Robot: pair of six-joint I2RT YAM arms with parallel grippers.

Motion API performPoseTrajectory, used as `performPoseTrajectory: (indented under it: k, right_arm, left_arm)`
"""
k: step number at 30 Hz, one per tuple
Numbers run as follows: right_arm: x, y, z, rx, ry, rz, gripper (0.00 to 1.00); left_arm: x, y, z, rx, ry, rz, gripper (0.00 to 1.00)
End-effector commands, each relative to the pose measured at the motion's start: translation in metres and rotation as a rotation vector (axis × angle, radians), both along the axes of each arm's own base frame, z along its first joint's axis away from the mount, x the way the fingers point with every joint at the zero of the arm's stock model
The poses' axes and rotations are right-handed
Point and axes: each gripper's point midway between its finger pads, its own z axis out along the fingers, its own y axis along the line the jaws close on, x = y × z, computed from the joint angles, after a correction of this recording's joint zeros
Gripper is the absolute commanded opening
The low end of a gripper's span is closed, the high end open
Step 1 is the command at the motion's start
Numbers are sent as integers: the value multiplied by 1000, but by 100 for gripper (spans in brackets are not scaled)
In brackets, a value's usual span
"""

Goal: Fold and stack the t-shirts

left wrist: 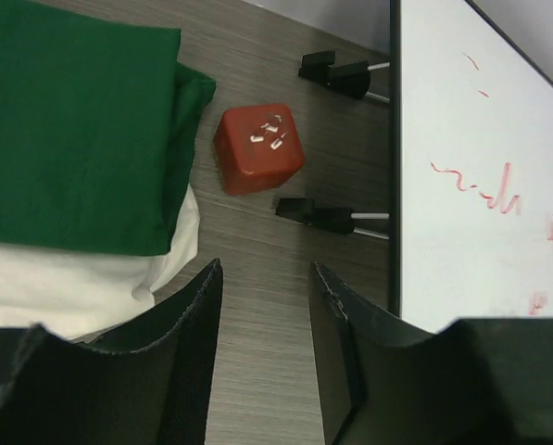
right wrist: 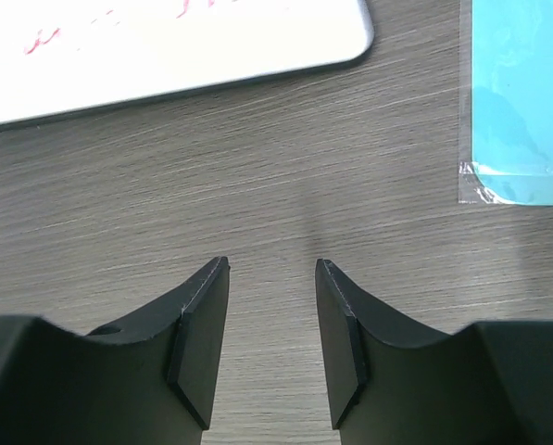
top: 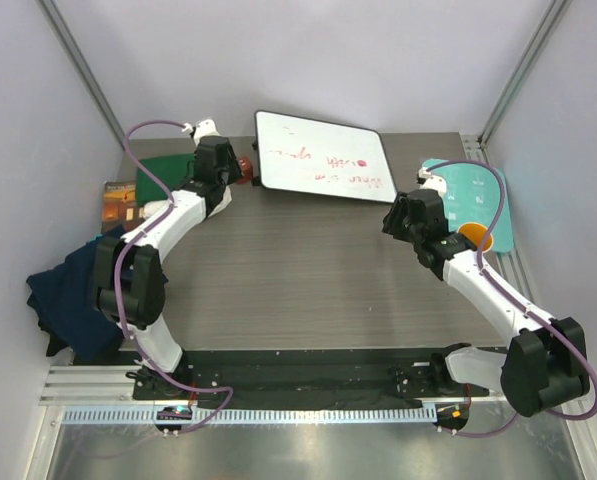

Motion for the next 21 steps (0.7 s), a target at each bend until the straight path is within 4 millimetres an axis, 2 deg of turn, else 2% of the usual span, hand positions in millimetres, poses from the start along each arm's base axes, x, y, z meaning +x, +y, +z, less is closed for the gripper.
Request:
performPoseTrajectory:
  k: [1,9,14,16,17,18,20,21]
  right_arm:
    - [1,-3,20,13,-50,0,48]
    - [0,-6,16,14,-42,-12,48]
    - [1,-6,23,19,-57,-10,48]
    - [2,-4,28,27,-69,-7,48]
    - [3,-3,31,31,-76,-2,48]
    - [3,-2,34,36,-85,3,48]
    - [4,8,38,68,-101,51,48]
    - [5,15,36,82,-105,90,48]
  left_arm:
    - [10,0,36,3,-83,10,42]
    - [6,-1,38,-10,-90,4,41]
    - [1,1,41,-10,-93,7,41]
    - [-4,2,40,-11,-84,5,41]
    - [-9,3,50,-21,-100,4,42]
    - [-14,4,45,-22,-87,1,43]
    - [-29,7,62,-50,-118,8,44]
    - [-38,10,54,-55,-100,14,45]
